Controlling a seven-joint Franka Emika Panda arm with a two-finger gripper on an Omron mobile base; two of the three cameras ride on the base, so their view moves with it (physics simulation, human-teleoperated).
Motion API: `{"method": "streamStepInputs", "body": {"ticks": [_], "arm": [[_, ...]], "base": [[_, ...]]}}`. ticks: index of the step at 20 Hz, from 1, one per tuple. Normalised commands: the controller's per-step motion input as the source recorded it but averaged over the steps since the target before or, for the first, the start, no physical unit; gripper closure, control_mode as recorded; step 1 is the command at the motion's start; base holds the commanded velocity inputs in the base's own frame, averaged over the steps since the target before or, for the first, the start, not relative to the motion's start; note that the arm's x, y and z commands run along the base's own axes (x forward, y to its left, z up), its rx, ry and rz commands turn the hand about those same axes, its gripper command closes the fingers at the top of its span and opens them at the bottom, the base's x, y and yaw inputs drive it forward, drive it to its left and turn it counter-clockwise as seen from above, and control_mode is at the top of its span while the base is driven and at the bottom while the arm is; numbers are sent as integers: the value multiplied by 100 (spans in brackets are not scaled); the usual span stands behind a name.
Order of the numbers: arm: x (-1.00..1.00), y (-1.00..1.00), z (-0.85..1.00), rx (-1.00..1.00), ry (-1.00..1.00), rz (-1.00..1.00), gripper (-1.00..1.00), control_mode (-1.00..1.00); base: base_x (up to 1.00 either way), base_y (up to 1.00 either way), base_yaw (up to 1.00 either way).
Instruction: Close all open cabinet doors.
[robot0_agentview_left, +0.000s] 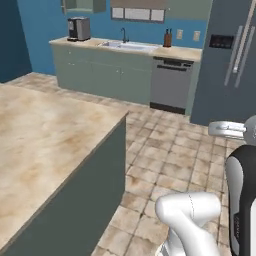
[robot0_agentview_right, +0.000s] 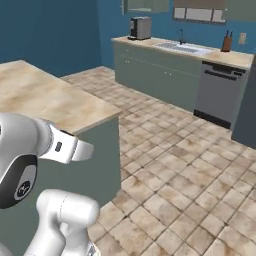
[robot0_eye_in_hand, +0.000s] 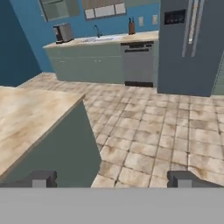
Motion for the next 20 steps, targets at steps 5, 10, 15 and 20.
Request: {"method": "streamStepInputs", "body": {"ticks": [5,10,15,20], "arm": [[0,0,0,0,0,0,-100,100],[0,0,0,0,0,0,-100,100],[0,0,0,0,0,0,-100,100],[0,0,0,0,0,0,-100,100]], "base": [[49,1,-60],[55,2,-38],[42,0,-7],[99,-18,-2]]}}
